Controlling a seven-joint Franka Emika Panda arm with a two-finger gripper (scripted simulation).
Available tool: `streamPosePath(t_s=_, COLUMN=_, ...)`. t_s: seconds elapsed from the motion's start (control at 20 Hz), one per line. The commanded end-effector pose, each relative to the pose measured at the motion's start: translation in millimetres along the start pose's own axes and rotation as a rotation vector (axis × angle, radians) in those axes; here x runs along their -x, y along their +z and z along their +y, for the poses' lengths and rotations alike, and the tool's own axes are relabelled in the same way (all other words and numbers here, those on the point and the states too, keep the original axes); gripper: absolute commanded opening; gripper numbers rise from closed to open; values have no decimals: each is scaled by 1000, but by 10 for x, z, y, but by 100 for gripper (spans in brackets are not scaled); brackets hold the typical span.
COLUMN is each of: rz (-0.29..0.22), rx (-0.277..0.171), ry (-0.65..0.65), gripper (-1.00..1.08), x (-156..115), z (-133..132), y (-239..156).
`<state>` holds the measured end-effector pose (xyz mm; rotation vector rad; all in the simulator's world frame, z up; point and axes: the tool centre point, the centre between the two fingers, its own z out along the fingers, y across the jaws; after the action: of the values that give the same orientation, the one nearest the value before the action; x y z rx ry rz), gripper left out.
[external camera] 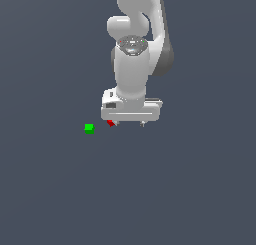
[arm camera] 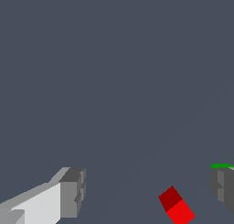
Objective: Stack the red cube on top of the green cube.
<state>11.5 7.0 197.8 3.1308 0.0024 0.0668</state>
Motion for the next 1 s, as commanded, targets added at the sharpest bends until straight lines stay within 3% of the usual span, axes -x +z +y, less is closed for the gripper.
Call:
streamPosePath(t_s=0.0, rz=0, rx=0, ry=0, gripper=100, x=0, z=0, y=0)
streamPosePath(t_s=0.45, rz=-3, rx=-2, ry=-45, gripper=100, x=128, z=32, y=86)
streamPosePath(t_s=0.95, rz=-11, rx=-7, ry=-197, gripper=100, x=547, z=184, y=374)
